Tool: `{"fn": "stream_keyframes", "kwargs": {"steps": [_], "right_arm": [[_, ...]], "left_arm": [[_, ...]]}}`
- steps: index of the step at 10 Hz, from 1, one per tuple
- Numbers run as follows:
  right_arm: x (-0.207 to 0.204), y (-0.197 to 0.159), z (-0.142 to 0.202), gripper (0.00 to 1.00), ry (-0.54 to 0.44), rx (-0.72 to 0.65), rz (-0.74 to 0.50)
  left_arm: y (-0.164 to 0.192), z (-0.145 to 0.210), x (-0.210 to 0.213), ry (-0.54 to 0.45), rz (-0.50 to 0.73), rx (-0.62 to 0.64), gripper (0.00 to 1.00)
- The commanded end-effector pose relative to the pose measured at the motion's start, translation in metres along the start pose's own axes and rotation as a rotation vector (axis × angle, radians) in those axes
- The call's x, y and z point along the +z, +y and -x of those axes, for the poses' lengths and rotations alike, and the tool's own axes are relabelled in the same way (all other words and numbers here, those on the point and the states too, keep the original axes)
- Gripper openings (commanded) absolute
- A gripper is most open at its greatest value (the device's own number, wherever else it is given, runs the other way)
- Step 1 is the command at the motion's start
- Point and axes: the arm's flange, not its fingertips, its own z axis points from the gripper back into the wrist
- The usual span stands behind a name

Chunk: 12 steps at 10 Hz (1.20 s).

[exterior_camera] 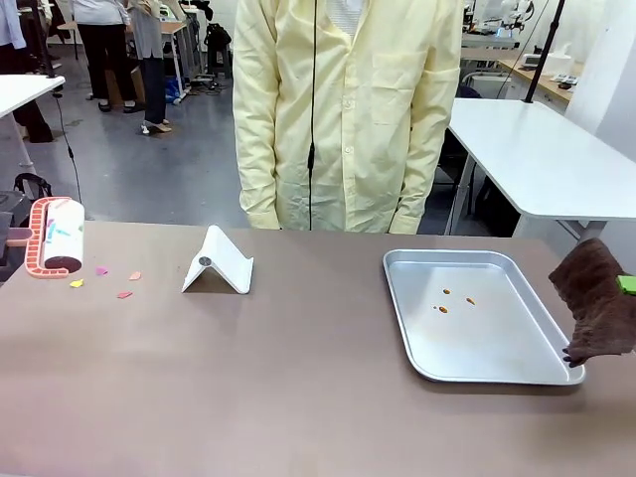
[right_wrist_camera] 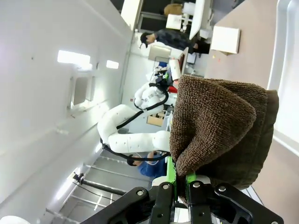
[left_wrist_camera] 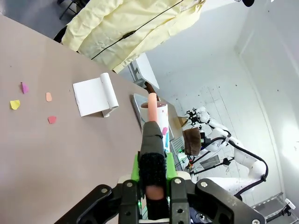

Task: Clean the surface of the table.
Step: Hold the Lint Roller with your left hand and the towel with your right hand, then if a person points to the right, clean the right side of the table with your right hand, and if they point to the left, clean the left side with your left hand.

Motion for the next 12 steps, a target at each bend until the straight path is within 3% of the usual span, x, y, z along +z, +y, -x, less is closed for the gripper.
{"fn": "stream_keyframes", "kwargs": {"steps": [1, 12], "right_arm": [[-0.0003, 0.0076, -0.0013, 0.00, -0.011, -0.018, -0.007], [-0.0003, 0.0076, -0.0013, 0.00, -0.011, -0.018, -0.007]], "left_arm": [[-0.0060, 0.0013, 0.0015, 0.004, -0.004, 0.013, 0.00], [-0.0060, 0.0013, 0.0015, 0.004, -0.004, 0.013, 0.00]]}}
